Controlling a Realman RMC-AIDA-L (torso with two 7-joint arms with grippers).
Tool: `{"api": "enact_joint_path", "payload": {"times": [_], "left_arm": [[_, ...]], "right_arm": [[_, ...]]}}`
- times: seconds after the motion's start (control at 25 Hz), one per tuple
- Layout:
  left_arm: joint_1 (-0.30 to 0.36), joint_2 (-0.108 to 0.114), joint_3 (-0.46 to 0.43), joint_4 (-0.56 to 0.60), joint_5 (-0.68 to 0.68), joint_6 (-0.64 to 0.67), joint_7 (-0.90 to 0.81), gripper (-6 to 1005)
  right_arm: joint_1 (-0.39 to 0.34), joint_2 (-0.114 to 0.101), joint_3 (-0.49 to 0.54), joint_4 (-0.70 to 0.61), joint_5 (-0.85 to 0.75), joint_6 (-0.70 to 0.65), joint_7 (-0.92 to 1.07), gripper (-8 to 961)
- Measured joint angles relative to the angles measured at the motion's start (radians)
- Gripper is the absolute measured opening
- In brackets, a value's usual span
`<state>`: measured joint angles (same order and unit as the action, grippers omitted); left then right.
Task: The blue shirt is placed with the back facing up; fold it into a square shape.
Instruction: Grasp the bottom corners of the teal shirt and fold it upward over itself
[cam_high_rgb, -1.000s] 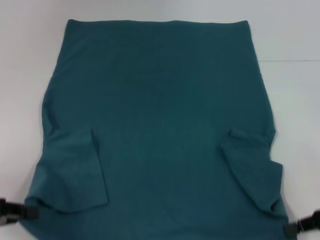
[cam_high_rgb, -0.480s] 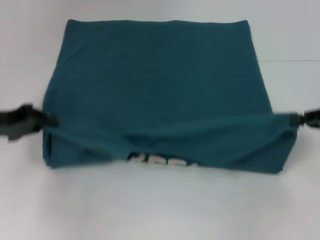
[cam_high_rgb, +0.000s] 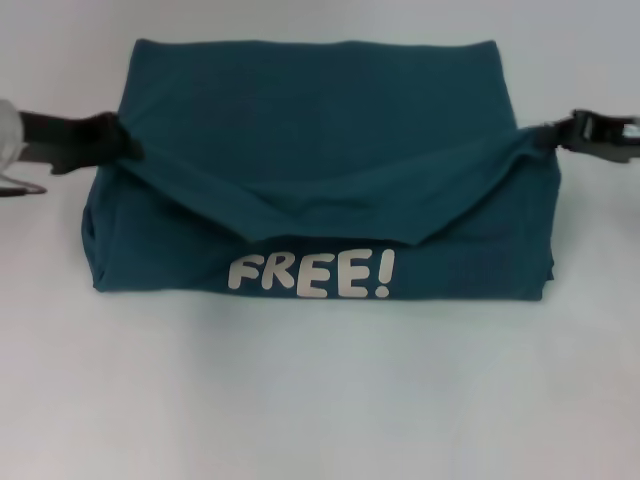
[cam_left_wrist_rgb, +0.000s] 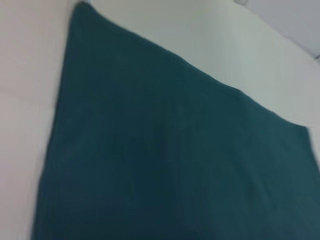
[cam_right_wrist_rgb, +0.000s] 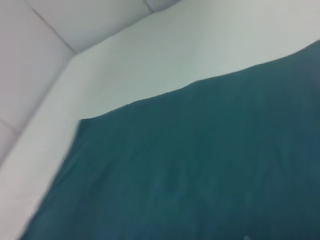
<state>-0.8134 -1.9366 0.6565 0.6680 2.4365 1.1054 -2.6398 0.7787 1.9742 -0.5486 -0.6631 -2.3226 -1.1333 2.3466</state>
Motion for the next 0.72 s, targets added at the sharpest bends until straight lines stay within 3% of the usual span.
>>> {"api": "enact_joint_path", "payload": {"times": [0.16, 0.32, 0.52, 0.72], "left_arm": [[0.0, -0.035, 0.079, -0.015, 0.001, -0.165, 0.001, 59], [-0.006, -0.046, 0.147, -0.06, 0.001, -0.289, 0.005, 62], [-0.012, -0.069, 0.192, -0.073, 0.001, -0.394, 0.011, 66], [-0.018, -0.075, 0.195, -0.075, 0.001, -0.46, 0.008, 70]], "right_arm": [[0.024, 0.009, -0.115, 0.046, -0.001, 0.185, 0.027, 16], [0.043, 0.022, -0.19, 0.096, -0.002, 0.339, 0.023, 18], [0.062, 0.041, -0.217, 0.115, 0.002, 0.447, 0.015, 20], [0.087, 0.047, -0.224, 0.117, 0.002, 0.514, 0.015, 22]]}}
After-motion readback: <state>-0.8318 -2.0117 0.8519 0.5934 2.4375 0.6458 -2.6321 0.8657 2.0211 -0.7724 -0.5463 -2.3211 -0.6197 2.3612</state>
